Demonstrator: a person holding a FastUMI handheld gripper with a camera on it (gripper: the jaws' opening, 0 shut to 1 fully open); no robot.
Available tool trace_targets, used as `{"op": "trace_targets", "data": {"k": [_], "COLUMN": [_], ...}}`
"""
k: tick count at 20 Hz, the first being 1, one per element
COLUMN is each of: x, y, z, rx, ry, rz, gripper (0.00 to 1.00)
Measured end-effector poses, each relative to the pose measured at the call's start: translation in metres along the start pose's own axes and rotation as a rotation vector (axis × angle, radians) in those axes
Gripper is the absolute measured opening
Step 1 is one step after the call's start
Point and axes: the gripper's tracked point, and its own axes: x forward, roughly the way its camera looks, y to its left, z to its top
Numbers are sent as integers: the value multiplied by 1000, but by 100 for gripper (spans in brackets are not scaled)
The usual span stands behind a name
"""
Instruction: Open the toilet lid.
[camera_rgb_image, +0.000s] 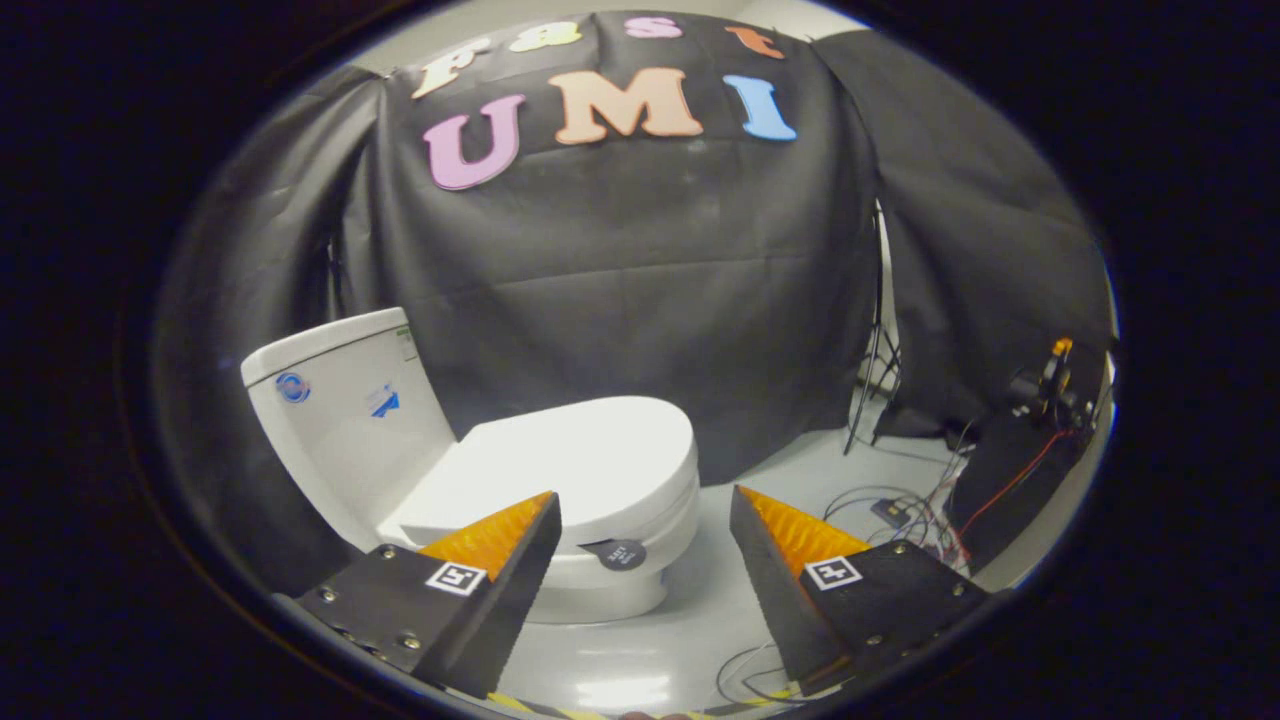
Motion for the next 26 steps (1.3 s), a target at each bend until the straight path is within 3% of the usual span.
{"op": "trace_targets", "data": {"k": [10, 13, 19, 22, 25, 26], "x": [58, 78, 103, 107, 112, 114], "y": [-9, 2, 15, 13, 24, 14], "z": [-56, -72, -104, -120, -126, -129], "rx": [392, 514, 606, 637, 742, 745], "ry": [264, 334, 435, 486, 534, 542], "rz": [-46, -6, -14, -33, 10, -18], "gripper": [97, 97, 97, 66, 65, 65]}}
